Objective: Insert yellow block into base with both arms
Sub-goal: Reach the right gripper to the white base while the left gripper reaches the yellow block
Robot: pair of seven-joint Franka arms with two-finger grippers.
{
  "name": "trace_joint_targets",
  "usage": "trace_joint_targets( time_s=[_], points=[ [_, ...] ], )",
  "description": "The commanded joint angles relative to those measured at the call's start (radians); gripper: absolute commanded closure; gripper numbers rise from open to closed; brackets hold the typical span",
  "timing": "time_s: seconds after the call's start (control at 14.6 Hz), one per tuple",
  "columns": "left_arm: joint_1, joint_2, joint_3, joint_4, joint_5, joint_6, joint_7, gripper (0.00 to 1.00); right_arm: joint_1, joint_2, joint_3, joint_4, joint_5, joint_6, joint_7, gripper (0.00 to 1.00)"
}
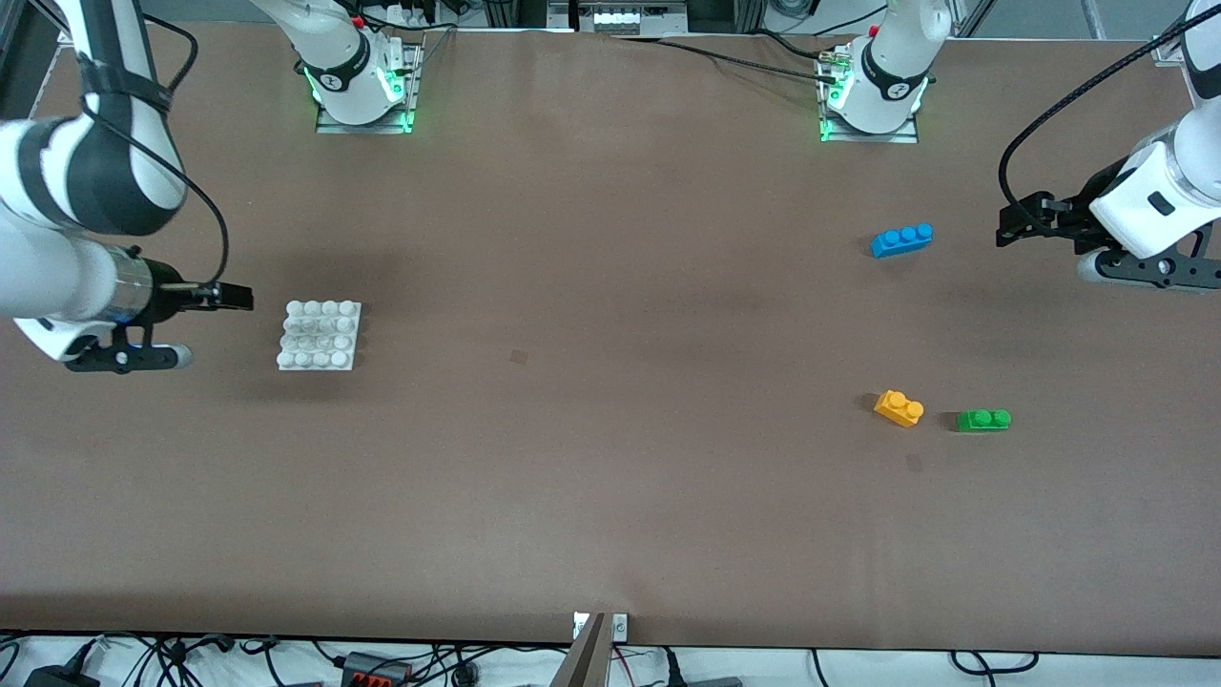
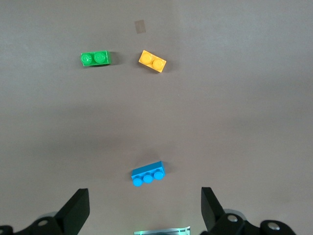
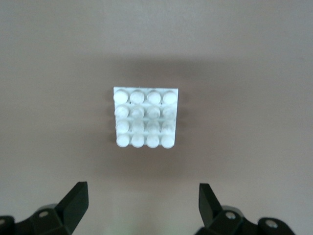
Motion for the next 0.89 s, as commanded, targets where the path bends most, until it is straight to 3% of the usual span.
trace_joint_targets(
  time_s=[0.0,0.07,0.48,0.82],
  points=[
    [0.005,0.014,0.002,0.027,-0.006,-0.026,0.023,0.00,-0.057,-0.025,0.001,-0.142,0.081,0.128,0.012,0.00],
    [0.005,0.014,0.002,0.027,-0.005,-0.026,0.023,0.00,-0.073,-0.013,0.001,-0.178,0.129,0.165,0.012,0.00],
    [0.005,0.020,0.003,0.032,-0.006,-0.027,0.023,0.00,-0.073,0.046,0.001,-0.338,0.134,0.442,-0.003,0.00],
    [0.002,0.122,0.017,0.035,-0.020,0.051,0.133,0.00,-0.079,0.119,0.001,-0.389,0.134,0.556,-0.114,0.00]
  ],
)
